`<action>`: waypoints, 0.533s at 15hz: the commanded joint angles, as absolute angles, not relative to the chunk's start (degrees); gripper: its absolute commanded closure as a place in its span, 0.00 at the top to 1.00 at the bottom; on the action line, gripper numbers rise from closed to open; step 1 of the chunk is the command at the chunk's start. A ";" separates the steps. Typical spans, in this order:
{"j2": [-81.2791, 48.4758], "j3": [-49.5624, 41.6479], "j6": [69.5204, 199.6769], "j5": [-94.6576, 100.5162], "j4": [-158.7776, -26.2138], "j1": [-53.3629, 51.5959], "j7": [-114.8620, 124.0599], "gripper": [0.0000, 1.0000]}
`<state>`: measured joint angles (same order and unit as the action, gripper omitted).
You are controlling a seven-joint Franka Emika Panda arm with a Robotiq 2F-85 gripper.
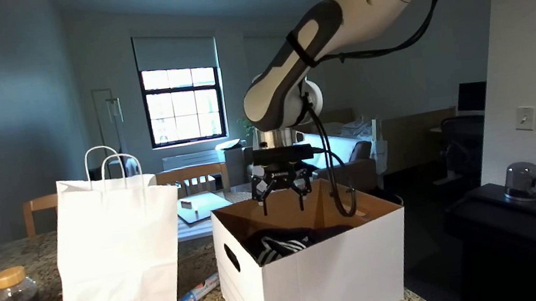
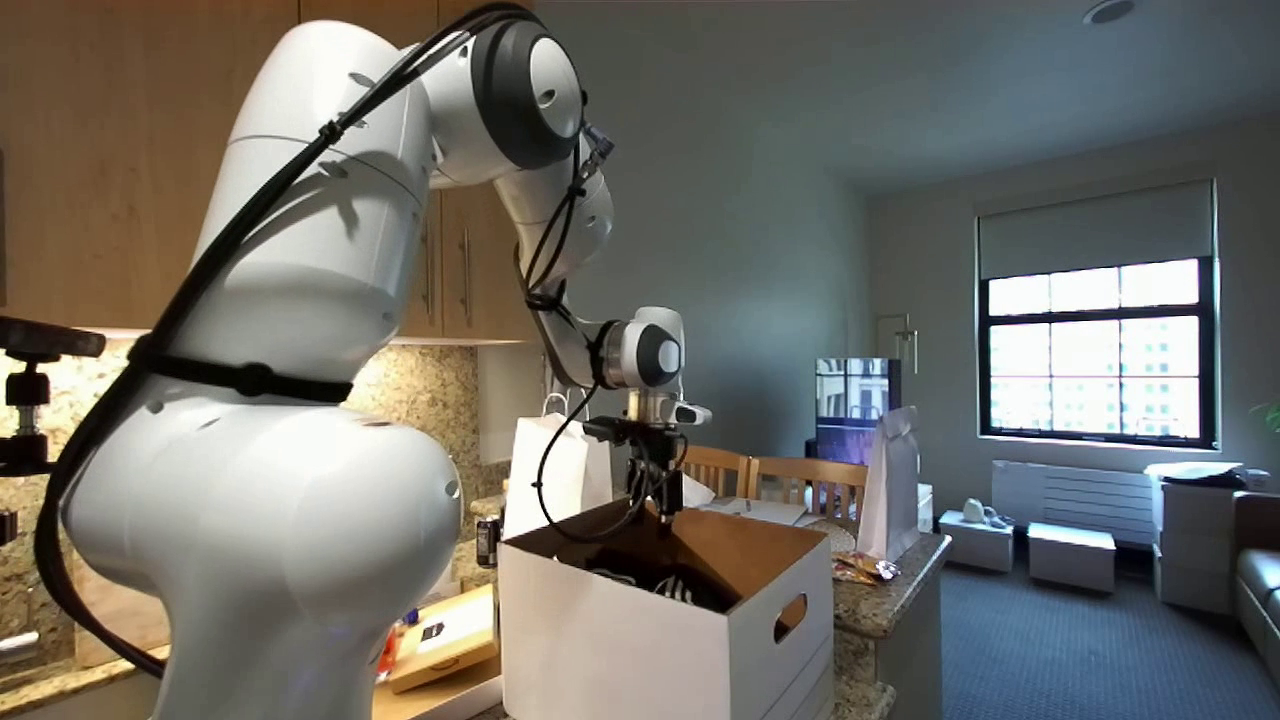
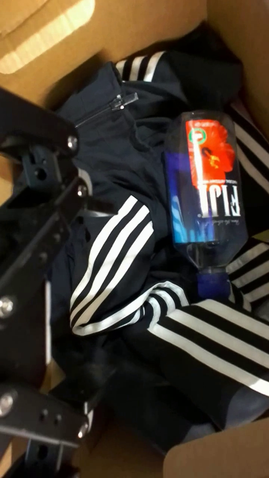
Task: Remove three bottles from the box
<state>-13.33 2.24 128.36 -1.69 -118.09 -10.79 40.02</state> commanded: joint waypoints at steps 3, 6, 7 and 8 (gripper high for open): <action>-10.08 2.95 136.61 -13.92 -125.48 -9.36 43.65 1.00; -9.58 3.05 136.26 -20.45 -126.16 -8.50 45.61 1.00; -9.44 2.93 136.11 -21.25 -126.52 -8.81 48.12 1.00; -9.34 2.83 136.50 -21.77 -126.83 -9.13 50.76 1.00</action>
<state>-11.99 2.16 135.49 -18.78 -123.73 -9.67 44.72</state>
